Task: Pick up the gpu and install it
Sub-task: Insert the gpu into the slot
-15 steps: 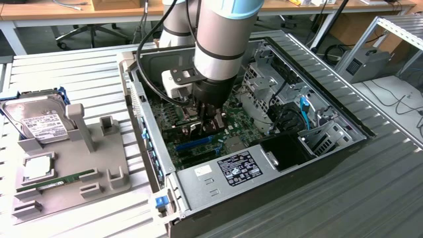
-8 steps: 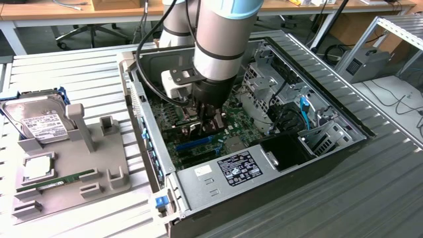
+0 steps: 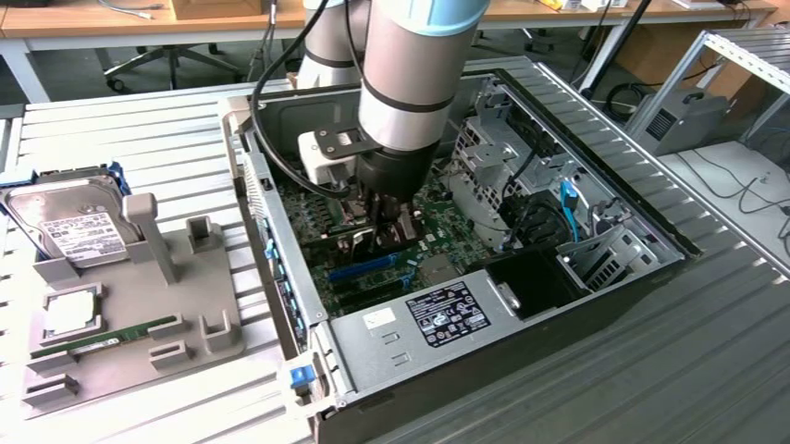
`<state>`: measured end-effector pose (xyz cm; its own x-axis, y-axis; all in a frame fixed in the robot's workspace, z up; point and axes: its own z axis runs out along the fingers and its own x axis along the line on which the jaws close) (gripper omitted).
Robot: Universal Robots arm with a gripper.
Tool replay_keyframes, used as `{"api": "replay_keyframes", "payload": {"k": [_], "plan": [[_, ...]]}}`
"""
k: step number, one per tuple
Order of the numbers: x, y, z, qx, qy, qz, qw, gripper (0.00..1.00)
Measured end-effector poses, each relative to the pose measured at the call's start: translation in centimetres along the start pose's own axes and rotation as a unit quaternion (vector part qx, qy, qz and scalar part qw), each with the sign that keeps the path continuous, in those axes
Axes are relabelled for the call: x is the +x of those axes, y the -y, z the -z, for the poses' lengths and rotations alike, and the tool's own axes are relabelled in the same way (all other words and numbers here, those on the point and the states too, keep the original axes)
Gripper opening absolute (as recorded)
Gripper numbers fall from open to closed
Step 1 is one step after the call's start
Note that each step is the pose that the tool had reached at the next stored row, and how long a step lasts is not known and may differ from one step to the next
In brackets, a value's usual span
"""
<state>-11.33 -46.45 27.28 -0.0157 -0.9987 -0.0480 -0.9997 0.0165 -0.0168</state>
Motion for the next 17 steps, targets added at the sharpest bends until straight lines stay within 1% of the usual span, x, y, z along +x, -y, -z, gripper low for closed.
{"api": "replay_keyframes", "payload": {"k": [4,11,17], "plan": [[0.00,-0.01,-0.03,0.0000,0.0000,0.000,1.0000,0.27],[0.02,-0.02,-0.37,0.0000,0.0000,0.000,1.0000,0.27],[0.02,-0.07,-0.41,0.0001,0.0000,0.000,1.0000,0.27]]}}
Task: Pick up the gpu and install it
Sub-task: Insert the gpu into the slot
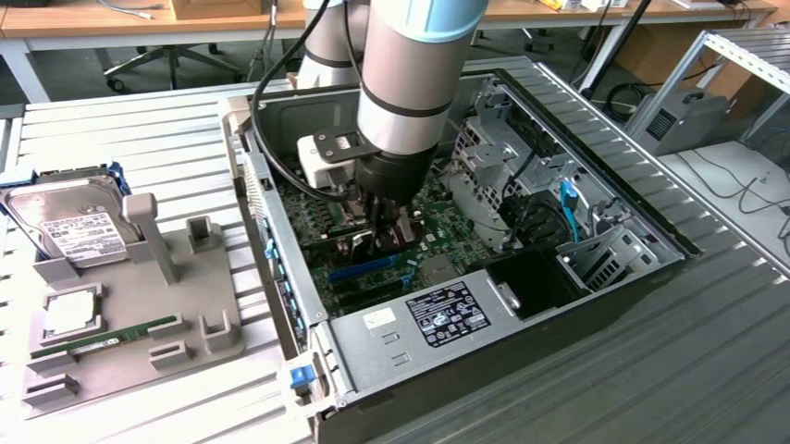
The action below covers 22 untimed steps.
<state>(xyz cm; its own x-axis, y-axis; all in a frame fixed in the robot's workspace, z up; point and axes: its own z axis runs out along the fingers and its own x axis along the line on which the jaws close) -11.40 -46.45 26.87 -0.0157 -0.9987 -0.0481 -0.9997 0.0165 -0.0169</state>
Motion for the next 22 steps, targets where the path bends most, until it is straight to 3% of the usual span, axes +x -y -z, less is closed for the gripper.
{"api": "replay_keyframes", "payload": {"k": [22], "plan": [[0.01,-0.06,-0.22,-0.0001,0.0000,0.000,1.0000,0.27]]}}
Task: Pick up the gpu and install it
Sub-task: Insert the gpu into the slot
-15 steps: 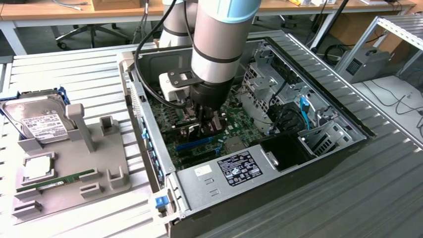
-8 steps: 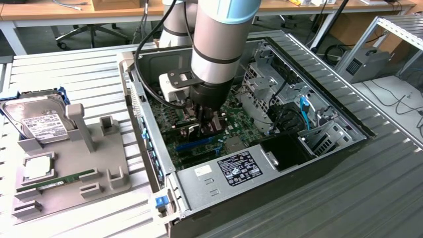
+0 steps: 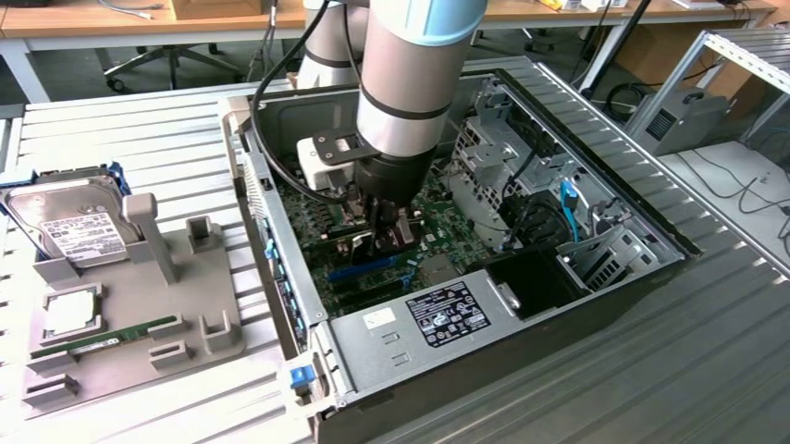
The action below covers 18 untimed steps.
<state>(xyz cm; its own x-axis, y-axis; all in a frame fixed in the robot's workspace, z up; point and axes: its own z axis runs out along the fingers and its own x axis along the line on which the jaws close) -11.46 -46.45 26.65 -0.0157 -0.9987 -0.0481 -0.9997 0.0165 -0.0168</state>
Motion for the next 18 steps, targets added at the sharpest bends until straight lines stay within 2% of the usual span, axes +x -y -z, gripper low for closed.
{"api": "replay_keyframes", "payload": {"k": [15,18], "plan": [[0.01,0.00,-0.16,0.0000,0.0000,0.000,1.0000,0.27],[0.01,0.01,-0.16,-0.0009,0.0000,0.000,1.0000,0.27]]}}
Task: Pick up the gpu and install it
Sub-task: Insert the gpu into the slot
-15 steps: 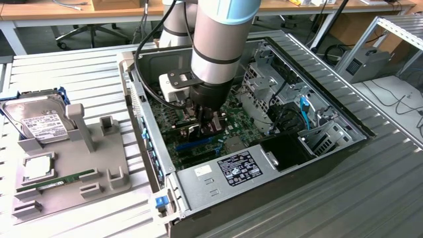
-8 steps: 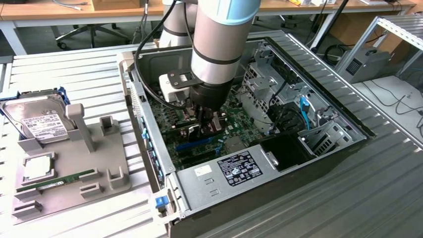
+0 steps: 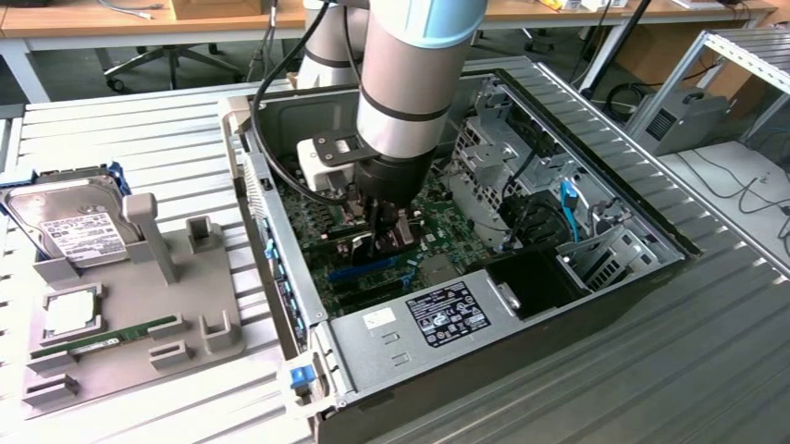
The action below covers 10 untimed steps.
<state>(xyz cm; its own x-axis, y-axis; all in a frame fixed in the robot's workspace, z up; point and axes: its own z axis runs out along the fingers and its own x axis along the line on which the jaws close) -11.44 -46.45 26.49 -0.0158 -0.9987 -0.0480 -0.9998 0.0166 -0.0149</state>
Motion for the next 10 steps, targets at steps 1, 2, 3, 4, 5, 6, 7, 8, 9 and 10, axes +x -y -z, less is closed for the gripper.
{"api": "replay_keyframes", "payload": {"k": [1,2,3,4,5,6,7,8,9,10], "plan": [[0.00,0.01,0.00,-0.0004,0.0000,0.000,1.0000,0.27],[0.00,0.02,0.00,-0.0010,0.0000,0.000,1.0000,0.27],[0.00,0.02,0.00,-0.0013,0.0000,0.000,1.0000,0.27],[0.00,0.03,0.00,-0.0018,-0.0001,0.000,1.0000,0.27],[0.00,0.03,0.00,-0.0021,-0.0001,0.000,1.0000,0.27],[0.00,0.04,0.00,-0.0024,0.0000,0.000,1.0000,0.27],[0.00,0.08,0.00,-0.0035,-0.0001,0.000,1.0000,0.27],[0.00,0.10,0.00,-0.0045,-0.0001,0.000,1.0000,0.27],[0.00,0.13,0.00,-0.0055,-0.0001,0.000,1.0000,0.27],[0.00,0.14,0.00,-0.0057,-0.0001,0.000,1.0000,0.27]]}}
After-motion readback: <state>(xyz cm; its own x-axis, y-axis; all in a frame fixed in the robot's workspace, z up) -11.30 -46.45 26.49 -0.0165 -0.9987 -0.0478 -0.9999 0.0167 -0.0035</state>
